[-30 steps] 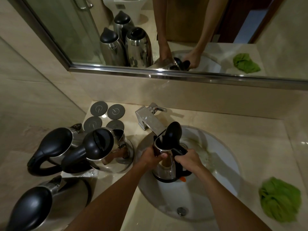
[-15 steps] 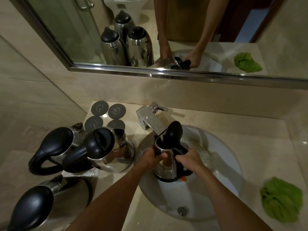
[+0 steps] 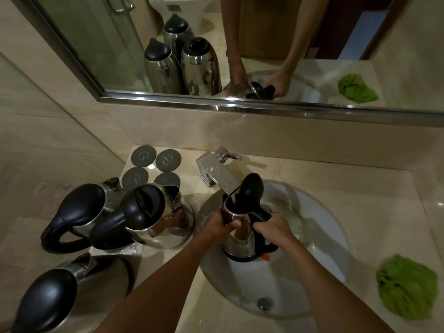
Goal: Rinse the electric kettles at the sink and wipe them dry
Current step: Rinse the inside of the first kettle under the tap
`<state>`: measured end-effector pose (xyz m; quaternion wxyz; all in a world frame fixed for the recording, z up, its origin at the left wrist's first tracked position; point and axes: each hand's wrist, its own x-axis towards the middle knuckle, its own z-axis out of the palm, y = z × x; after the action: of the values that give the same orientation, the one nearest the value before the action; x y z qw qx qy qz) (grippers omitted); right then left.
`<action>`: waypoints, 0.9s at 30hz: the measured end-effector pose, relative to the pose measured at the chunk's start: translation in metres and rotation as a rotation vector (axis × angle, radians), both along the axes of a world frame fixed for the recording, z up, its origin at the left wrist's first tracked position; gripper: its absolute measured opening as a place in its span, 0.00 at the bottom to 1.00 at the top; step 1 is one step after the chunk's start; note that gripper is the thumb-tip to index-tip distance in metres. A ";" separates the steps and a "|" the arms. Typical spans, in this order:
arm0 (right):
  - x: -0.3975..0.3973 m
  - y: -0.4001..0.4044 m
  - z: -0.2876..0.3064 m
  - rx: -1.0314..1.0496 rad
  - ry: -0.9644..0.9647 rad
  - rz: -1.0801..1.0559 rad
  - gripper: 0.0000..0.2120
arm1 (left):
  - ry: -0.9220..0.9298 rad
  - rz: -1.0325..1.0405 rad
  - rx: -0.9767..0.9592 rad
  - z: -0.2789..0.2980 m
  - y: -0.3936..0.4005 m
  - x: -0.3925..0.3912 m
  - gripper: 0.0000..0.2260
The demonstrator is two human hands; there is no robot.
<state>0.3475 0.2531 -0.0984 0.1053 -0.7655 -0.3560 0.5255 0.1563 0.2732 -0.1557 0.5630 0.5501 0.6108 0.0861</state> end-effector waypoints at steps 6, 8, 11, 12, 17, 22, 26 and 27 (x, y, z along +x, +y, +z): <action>0.000 0.001 0.001 0.001 -0.004 -0.007 0.10 | 0.022 0.005 -0.010 -0.002 0.001 0.000 0.23; -0.001 0.001 0.002 0.001 -0.004 -0.006 0.09 | 0.027 0.015 -0.016 -0.006 0.002 -0.001 0.26; -0.001 0.001 0.003 0.007 0.003 -0.003 0.09 | 0.021 0.010 -0.033 -0.008 0.003 0.000 0.30; -0.001 0.001 0.004 0.006 0.009 0.000 0.09 | 0.022 0.012 -0.041 -0.001 0.003 0.001 0.28; 0.000 0.002 0.005 0.003 0.012 -0.003 0.09 | 0.004 -0.001 -0.066 0.010 0.006 0.005 0.22; 0.000 0.002 0.004 0.001 0.011 -0.016 0.09 | 0.012 -0.036 -0.069 0.013 0.008 0.006 0.15; -0.001 0.005 0.006 -0.003 0.009 0.007 0.09 | 0.017 -0.051 -0.071 0.014 0.008 0.009 0.12; -0.001 0.005 0.007 -0.001 0.007 0.018 0.08 | 0.014 -0.039 -0.070 0.012 0.008 0.011 0.16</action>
<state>0.3460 0.2585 -0.0910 0.1013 -0.7607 -0.3620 0.5292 0.1668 0.2810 -0.1437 0.5791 0.5426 0.6065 0.0499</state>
